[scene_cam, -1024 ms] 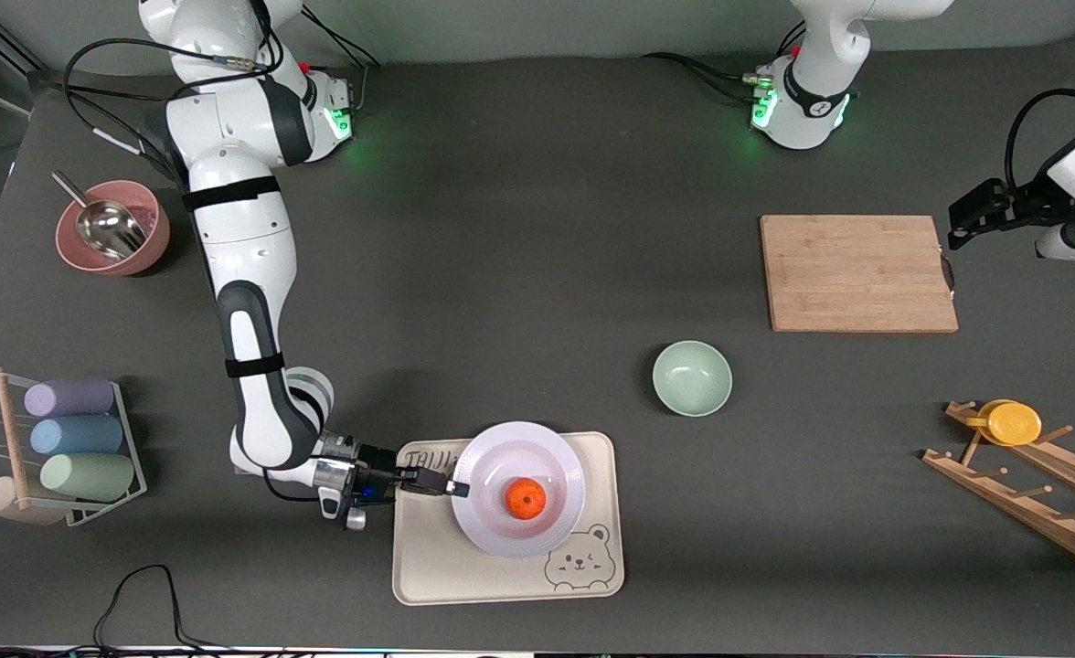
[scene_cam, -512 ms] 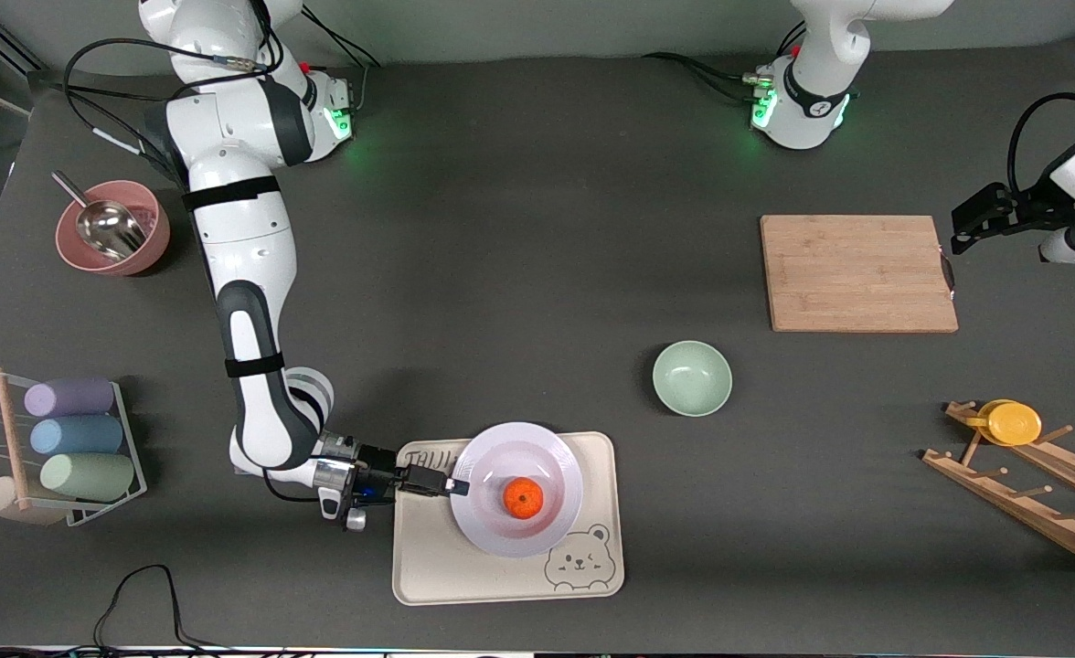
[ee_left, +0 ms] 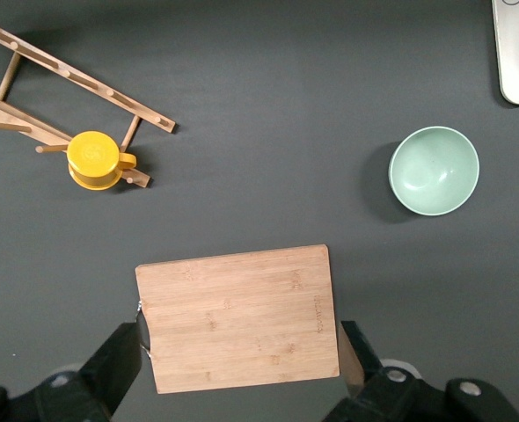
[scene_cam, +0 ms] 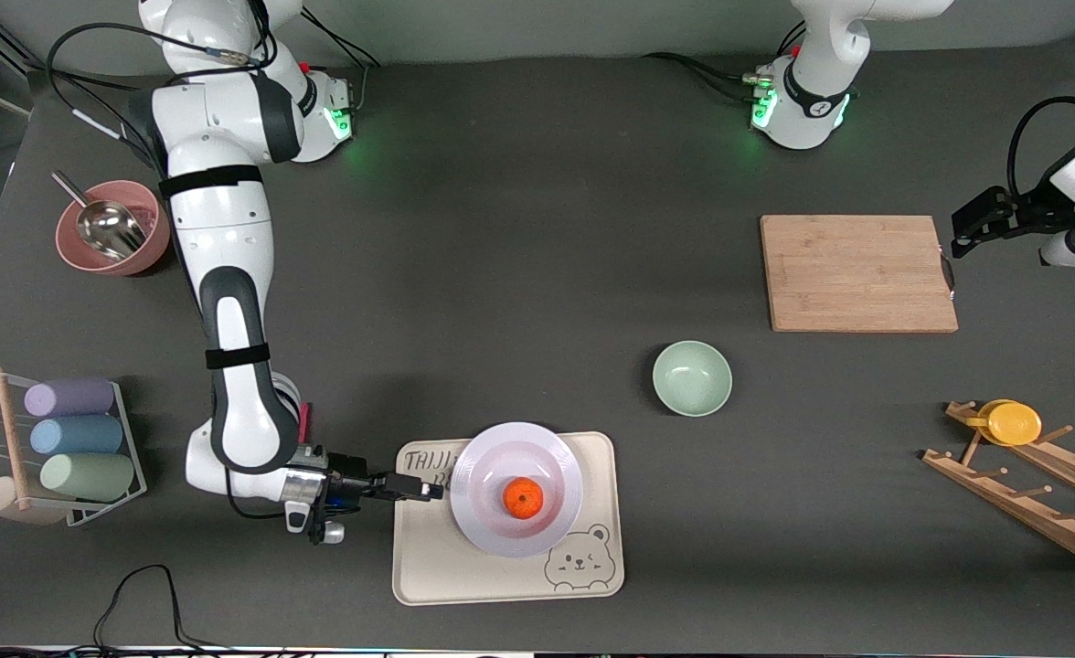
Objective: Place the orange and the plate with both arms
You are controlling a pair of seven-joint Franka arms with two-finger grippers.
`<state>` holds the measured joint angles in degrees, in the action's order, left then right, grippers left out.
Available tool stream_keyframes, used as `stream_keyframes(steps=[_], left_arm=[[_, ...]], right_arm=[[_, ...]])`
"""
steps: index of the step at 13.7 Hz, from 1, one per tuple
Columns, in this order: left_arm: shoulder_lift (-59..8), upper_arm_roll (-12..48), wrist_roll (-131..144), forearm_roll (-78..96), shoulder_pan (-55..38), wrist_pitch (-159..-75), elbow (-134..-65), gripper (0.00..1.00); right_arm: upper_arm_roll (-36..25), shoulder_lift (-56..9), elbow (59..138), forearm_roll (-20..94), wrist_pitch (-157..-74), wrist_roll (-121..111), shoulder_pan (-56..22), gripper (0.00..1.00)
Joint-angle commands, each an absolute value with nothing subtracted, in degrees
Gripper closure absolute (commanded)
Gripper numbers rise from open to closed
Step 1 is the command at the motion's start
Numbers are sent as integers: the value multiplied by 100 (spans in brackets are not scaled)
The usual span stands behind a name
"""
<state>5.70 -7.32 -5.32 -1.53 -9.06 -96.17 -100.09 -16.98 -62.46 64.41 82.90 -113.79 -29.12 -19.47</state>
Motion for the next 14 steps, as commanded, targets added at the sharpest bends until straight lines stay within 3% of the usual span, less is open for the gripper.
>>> stream_keyframes(steps=[1,2,3,9,14], left_arm=[[589,-712,-510,-255,-905,-9668,-10028,0],[580,-721,-510,-255,-905,-9668,-10028,0],[580,-721,-510,-255,-905,-9677,-10028,0],[545,-712,-510,-255,-905,-9685,-10037,0],[536,-721,-510,-264,-896,-9677,-10037,0]], right_arm=[[-1705,-5820,6504,7404,-11067,-2322,-1846,33],[-1705,-5644,6513,7018,-10935,-2199,-1785,21],[-1705,-5416,6521,6518,-10855,-2189,-1671,2],[-1688,-3440,7347,3477,-10204,-2162,-1292,0],[-1478,-1858,7926,1691,-9266,-1188,-862,0]])
